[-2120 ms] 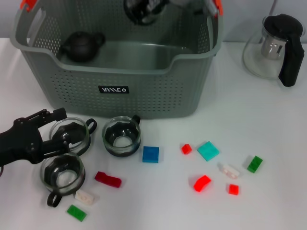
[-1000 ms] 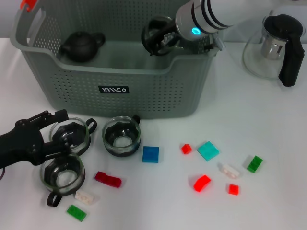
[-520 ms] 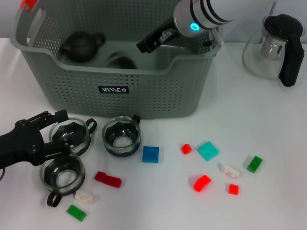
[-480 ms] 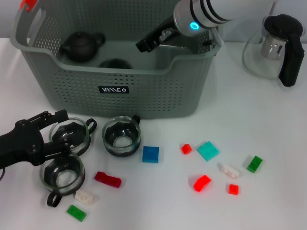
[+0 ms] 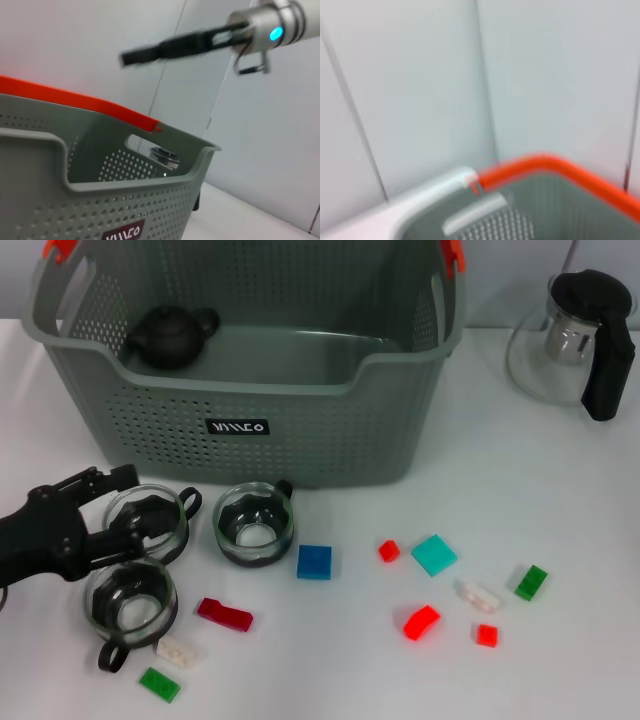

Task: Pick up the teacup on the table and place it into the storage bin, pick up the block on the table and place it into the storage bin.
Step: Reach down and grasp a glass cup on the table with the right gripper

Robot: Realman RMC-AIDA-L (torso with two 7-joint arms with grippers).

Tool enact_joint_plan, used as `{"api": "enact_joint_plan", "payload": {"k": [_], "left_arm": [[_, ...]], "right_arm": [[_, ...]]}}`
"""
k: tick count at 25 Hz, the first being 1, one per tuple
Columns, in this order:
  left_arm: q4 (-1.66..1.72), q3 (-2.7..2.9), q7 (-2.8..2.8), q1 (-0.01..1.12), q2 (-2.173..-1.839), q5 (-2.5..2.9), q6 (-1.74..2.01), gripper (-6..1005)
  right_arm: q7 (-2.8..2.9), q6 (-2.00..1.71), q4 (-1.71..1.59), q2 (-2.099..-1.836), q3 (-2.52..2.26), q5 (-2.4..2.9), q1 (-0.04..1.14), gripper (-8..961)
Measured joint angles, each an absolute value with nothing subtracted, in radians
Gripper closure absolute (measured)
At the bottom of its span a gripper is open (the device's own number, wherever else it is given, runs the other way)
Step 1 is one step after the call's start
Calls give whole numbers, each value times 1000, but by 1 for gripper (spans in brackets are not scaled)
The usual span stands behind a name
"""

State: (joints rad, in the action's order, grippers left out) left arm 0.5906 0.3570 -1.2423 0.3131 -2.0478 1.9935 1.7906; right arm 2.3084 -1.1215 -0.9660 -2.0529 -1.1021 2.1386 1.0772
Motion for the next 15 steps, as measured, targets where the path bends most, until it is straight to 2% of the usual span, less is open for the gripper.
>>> {"api": "enact_joint_plan", "payload": {"k": [5, 10, 15], "left_arm": [[591, 331, -1245, 317, -2047, 1992, 1796, 115], [591, 330, -1244, 323, -2047, 1991, 1796, 115], [591, 330, -1244, 325, -2048, 1991, 1795, 115]], "right_arm": [[2175, -1382, -1170, -2021, -991, 1847, 884, 215], [1976, -1702, -1231, -2006, -862, 1595, 705, 5], [1764, -1913, -1234, -2012, -836, 1635, 579, 8]]}}
